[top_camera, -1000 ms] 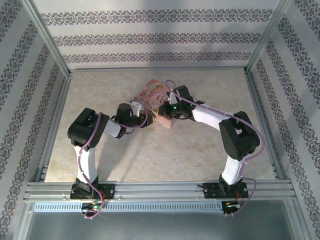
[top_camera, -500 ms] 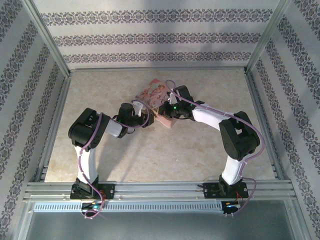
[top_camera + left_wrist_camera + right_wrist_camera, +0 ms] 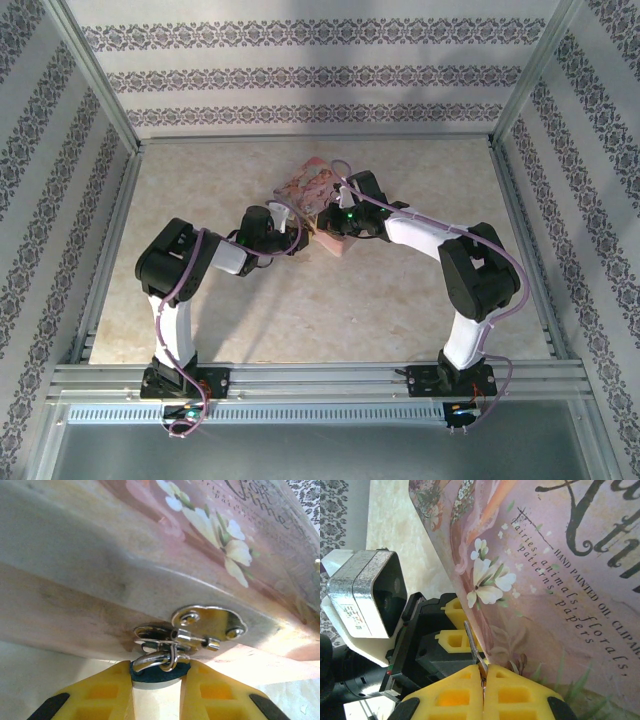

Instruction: Unlock a padlock with a key

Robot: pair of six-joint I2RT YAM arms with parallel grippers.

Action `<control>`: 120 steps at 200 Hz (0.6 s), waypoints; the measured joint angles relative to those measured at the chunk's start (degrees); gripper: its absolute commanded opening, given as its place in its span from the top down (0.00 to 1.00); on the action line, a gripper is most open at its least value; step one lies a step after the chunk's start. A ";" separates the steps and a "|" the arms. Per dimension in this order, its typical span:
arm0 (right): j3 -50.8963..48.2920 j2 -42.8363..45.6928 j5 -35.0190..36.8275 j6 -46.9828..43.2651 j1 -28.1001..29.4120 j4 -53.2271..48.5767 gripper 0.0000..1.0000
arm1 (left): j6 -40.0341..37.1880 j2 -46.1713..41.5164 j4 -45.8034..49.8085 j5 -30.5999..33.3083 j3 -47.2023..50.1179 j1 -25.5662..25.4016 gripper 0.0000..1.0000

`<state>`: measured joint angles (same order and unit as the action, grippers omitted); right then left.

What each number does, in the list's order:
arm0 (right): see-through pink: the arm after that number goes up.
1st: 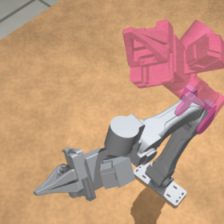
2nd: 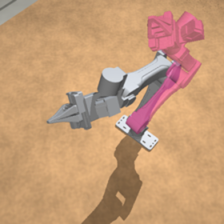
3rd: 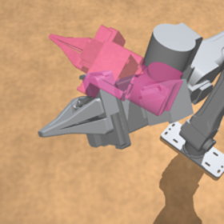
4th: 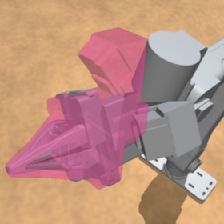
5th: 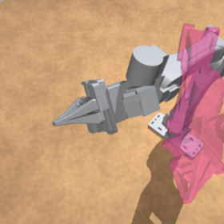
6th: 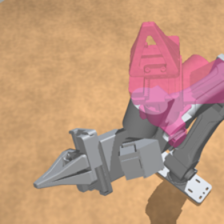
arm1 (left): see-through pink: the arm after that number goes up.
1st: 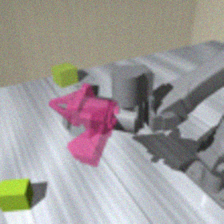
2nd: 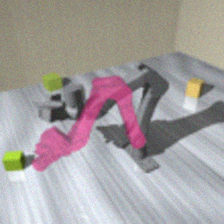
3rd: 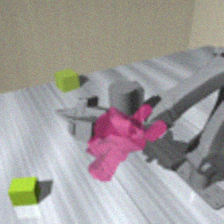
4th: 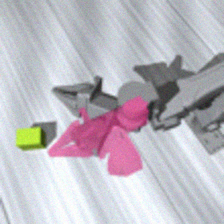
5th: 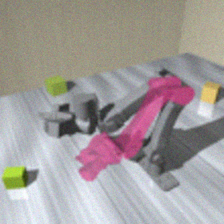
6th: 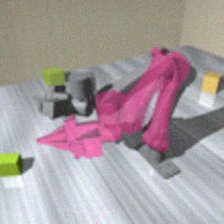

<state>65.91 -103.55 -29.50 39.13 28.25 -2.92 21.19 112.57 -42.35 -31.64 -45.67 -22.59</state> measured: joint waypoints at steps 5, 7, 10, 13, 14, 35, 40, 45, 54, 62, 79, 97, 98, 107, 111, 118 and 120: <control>0.00 0.26 0.13 -0.20 0.00 -0.35 1.00 | 0.09 -0.20 0.37 0.07 0.04 -0.22 0.80; 0.00 0.42 0.13 -0.37 0.00 -0.42 1.00 | 0.09 -0.33 0.57 0.11 0.07 -0.33 0.80; 0.00 0.66 0.20 -0.50 0.00 -0.63 1.00 | 0.11 -0.48 0.94 0.22 0.07 -0.52 0.80; 0.00 0.92 0.24 -0.66 -0.02 -0.83 1.00 | 0.13 -0.68 1.27 0.24 0.09 -0.72 0.79; 0.00 1.03 0.26 -0.74 -0.02 -0.87 1.00 | 0.13 -0.76 1.40 0.28 0.11 -0.85 0.79; -0.35 4.87 0.68 -2.56 -0.52 -1.88 1.00 | 0.35 -2.29 3.89 0.55 0.44 -2.82 0.80; -0.70 5.99 0.68 -2.95 -0.70 -1.90 1.00 | 0.48 -2.75 4.57 0.63 0.55 -3.30 0.80; -1.33 7.74 0.81 -3.45 -0.81 -1.92 1.00 | 0.55 -3.23 5.20 0.66 0.63 -3.76 0.80; -2.51 10.71 1.01 -4.22 -1.16 -1.97 1.00 | 0.87 -4.09 6.27 0.63 0.70 -4.59 0.81; -4.07 13.88 1.31 -5.25 -1.51 -1.92 1.00 | 1.27 -4.72 7.08 0.63 0.70 -5.20 0.81; -7.87 19.91 1.79 -7.26 -1.81 -1.92 1.00 | 1.84 -5.99 9.33 0.63 0.66 -6.16 0.81; -12.98 25.92 2.69 -9.49 -1.86 -2.12 1.00 | 2.71 -7.28 12.13 0.66 0.63 -6.91 0.81; -13.44 26.36 2.78 -9.64 -1.86 -2.14 1.00 | 2.75 -7.32 12.24 0.63 0.63 -6.93 0.81; -16.44 29.18 3.32 -10.71 -1.86 -2.43 1.00 | 3.41 -7.87 13.51 0.61 0.57 -7.21 0.82; -17.62 30.32 3.56 -11.10 -1.84 -2.47 1.00 | 3.72 -8.02 14.03 0.66 0.48 -7.37 0.82; -20.04 32.44 4.11 -11.87 -1.84 -2.67 1.00 | 4.39 -8.26 15.02 0.63 0.24 -7.54 0.83; -20.72 33.05 4.26 -12.11 -1.77 -2.75 1.00 | 4.59 -8.33 15.23 0.63 0.17 -7.63 0.83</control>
<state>45.19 -70.50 -25.23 27.03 26.48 -5.67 25.78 104.25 -27.11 -31.00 -45.50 -30.22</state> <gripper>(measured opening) 0.055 0.188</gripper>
